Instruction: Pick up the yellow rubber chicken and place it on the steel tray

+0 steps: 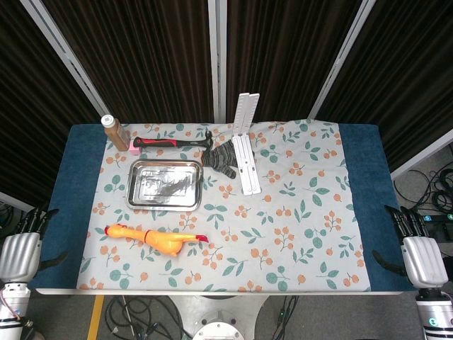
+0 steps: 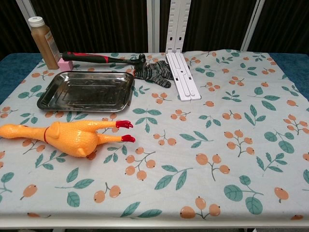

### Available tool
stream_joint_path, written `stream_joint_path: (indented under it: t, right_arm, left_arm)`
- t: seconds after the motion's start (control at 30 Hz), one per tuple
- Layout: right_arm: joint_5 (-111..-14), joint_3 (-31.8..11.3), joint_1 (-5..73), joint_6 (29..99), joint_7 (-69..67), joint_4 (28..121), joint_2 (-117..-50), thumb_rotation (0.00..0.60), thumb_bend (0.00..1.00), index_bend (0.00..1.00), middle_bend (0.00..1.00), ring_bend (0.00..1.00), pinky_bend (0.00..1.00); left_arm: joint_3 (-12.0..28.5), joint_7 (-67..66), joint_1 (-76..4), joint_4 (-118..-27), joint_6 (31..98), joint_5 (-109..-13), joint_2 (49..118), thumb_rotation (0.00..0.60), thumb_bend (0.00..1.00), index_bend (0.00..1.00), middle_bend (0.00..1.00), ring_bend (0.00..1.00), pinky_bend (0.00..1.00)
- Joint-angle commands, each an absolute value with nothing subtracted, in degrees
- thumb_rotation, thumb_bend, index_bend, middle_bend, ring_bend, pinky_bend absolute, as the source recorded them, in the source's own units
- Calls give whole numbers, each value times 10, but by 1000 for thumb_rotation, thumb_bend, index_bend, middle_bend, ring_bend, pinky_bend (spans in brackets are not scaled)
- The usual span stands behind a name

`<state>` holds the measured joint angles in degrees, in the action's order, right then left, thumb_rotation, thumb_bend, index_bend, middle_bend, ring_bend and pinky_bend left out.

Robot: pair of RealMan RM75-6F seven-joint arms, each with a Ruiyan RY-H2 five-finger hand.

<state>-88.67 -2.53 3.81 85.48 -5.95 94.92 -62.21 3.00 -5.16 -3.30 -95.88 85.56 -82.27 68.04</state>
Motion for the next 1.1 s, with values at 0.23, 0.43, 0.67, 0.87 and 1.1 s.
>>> stream_joint_path:
  t: [0.23, 0.43, 0.67, 0.87, 1.1]
  right_arm:
    - [-896, -27, 34, 870, -67, 944, -622, 600, 154, 0, 102, 0, 50]
    - [-898, -26, 33, 874, -74, 941, -619, 600, 154, 0, 102, 0, 50]
    - [-905, -25, 34, 875, -82, 938, -614, 600, 154, 0, 102, 0, 50]
    - [-909, -23, 31, 880, -89, 936, -611, 600, 154, 0, 101, 0, 50]
    - [-908, -22, 28, 882, -91, 938, -606, 600, 153, 0, 101, 0, 50]
  left_arm:
    - [36, -90, -27, -932, 893, -842, 700, 600, 142, 225, 144, 114, 210]
    - [23, -115, -48, -938, 863, -871, 688, 600, 142, 225, 146, 114, 210]
    - [19, -55, -105, -948, 783, -903, 675, 600, 142, 277, 164, 114, 210]
    - [26, -20, -164, -932, 697, -892, 704, 600, 179, 300, 224, 153, 243]
    - [37, -43, -215, -901, 617, -853, 750, 600, 206, 304, 238, 170, 270]
